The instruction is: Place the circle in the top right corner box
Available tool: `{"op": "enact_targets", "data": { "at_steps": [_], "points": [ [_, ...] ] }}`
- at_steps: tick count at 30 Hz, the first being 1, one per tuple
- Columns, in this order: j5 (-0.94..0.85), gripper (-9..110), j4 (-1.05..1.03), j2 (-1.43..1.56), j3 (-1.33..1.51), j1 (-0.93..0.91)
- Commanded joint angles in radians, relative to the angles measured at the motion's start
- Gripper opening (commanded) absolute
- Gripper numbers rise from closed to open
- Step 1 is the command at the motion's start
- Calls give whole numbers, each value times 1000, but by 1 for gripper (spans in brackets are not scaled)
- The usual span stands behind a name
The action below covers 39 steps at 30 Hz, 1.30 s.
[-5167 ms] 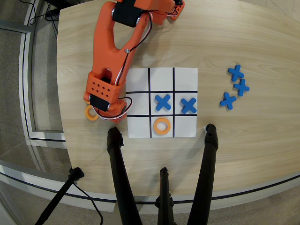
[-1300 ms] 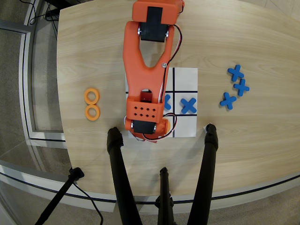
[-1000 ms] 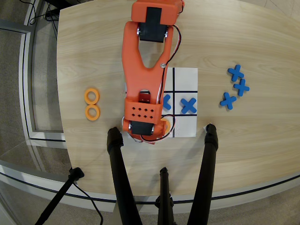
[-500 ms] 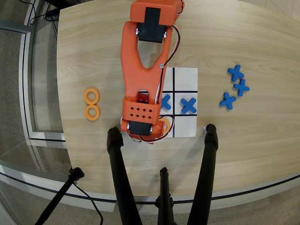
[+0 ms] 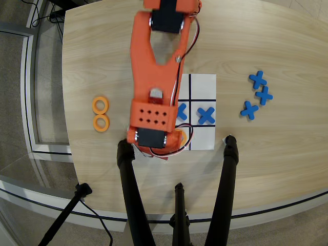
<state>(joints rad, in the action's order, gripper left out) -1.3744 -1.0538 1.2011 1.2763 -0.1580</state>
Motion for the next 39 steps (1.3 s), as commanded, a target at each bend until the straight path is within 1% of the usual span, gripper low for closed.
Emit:
{"op": "enact_targets", "data": {
  "at_steps": [1, 3, 8, 11, 14, 18, 21, 23, 26, 29, 35, 37, 39],
  "points": [
    [-35, 6, -91, 282, 109, -21],
    [-55, 6, -94, 471, 293, -21],
    [-150, 6, -66, 1034, 933, 9],
    [-193, 6, 25, 1327, 1287, 34],
    [-212, 6, 121, 1506, 1529, 67],
    [-230, 6, 115, 1718, 1756, 101],
    [-230, 6, 78, 1861, 1876, 118],
    [-230, 6, 14, 1954, 1924, 126],
    [-233, 6, -241, 2151, 1925, 138],
    [-170, 0, -258, 2155, 1927, 184],
    [-140, 0, -258, 2155, 1927, 176],
    [-150, 0, -249, 2155, 1927, 133],
    [-143, 0, -256, 2155, 1927, 49]
  ]
}}
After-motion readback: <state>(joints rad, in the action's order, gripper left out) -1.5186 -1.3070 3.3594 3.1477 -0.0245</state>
